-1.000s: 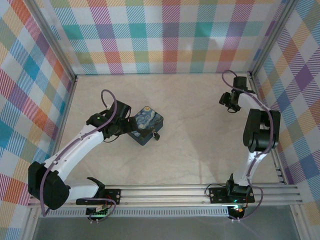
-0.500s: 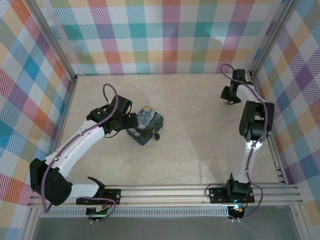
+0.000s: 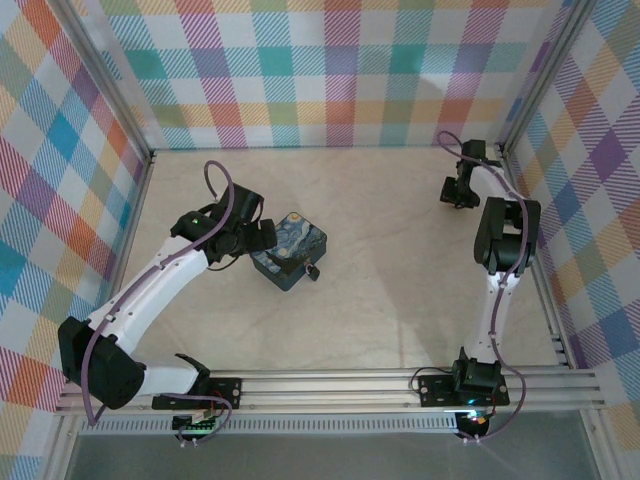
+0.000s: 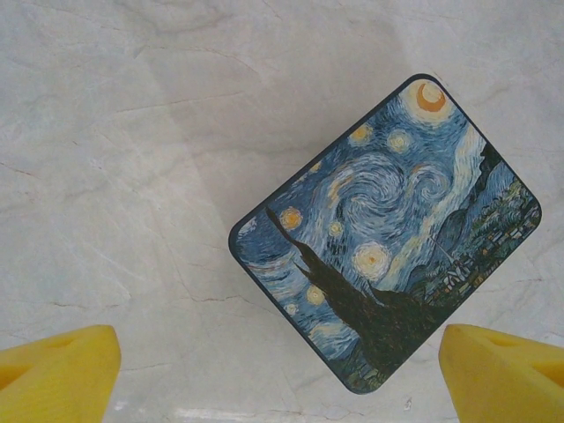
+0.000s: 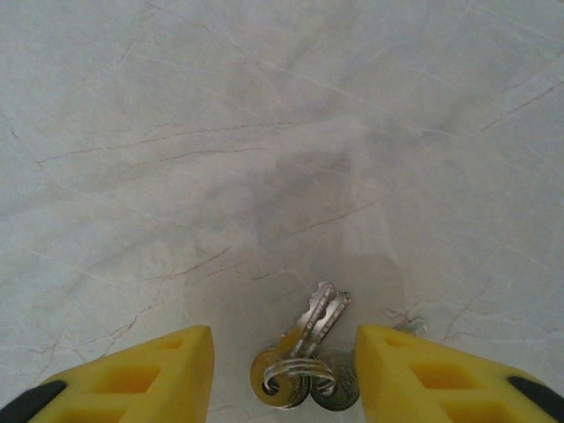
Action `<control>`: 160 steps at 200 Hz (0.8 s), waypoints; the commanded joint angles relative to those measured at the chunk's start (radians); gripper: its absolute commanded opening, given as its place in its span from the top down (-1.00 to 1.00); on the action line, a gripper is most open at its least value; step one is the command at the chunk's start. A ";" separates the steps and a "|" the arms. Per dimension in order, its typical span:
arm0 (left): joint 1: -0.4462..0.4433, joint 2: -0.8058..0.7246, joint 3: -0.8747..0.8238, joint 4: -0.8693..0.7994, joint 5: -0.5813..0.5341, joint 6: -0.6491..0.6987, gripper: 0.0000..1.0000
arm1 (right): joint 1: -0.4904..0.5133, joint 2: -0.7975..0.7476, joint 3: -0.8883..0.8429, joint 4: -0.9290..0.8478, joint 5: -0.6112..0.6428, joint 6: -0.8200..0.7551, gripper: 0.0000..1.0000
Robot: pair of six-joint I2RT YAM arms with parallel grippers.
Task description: Unlock the padlock with the key
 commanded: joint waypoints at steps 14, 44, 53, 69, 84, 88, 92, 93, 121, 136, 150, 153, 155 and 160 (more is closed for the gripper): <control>-0.008 -0.034 0.029 -0.048 -0.023 0.031 -0.86 | -0.008 0.030 0.026 -0.054 -0.029 -0.005 0.23; -0.007 -0.045 0.024 -0.051 -0.034 0.035 -0.87 | -0.010 0.030 0.011 -0.056 -0.029 -0.004 0.40; -0.007 -0.047 0.024 -0.049 -0.037 0.035 -0.87 | -0.009 0.025 -0.001 -0.051 -0.028 -0.002 0.44; -0.007 -0.047 0.024 -0.048 -0.041 0.035 -0.87 | -0.009 0.007 -0.018 -0.053 -0.031 -0.003 0.52; -0.007 -0.051 0.021 -0.045 -0.040 0.035 -0.87 | -0.009 -0.023 -0.052 -0.039 -0.039 0.003 0.56; -0.007 -0.051 0.020 -0.043 -0.038 0.034 -0.87 | -0.009 -0.032 -0.062 -0.037 -0.040 0.003 0.58; -0.007 -0.052 0.019 -0.042 -0.037 0.034 -0.87 | -0.010 -0.041 -0.070 -0.035 -0.043 0.005 0.60; -0.007 -0.053 0.019 -0.040 -0.037 0.034 -0.87 | -0.009 -0.043 -0.073 -0.034 -0.043 0.005 0.61; -0.007 -0.065 0.001 -0.027 -0.022 0.021 -0.87 | -0.008 -0.119 -0.156 -0.018 -0.074 0.021 0.75; -0.007 -0.077 -0.013 -0.019 -0.012 0.015 -0.87 | -0.005 -0.169 -0.219 0.002 -0.093 0.031 0.82; -0.007 -0.089 -0.020 -0.014 -0.002 0.012 -0.86 | 0.002 -0.220 -0.283 0.019 -0.119 0.043 0.88; -0.007 -0.091 -0.022 -0.014 0.000 0.010 -0.86 | 0.003 -0.230 -0.296 0.023 -0.125 0.044 0.89; -0.007 -0.093 -0.023 -0.014 0.001 0.010 -0.86 | 0.003 -0.238 -0.305 0.028 -0.129 0.046 0.89; -0.007 -0.096 -0.026 -0.013 0.007 0.011 -0.86 | 0.010 -0.256 -0.330 0.035 -0.140 0.052 0.90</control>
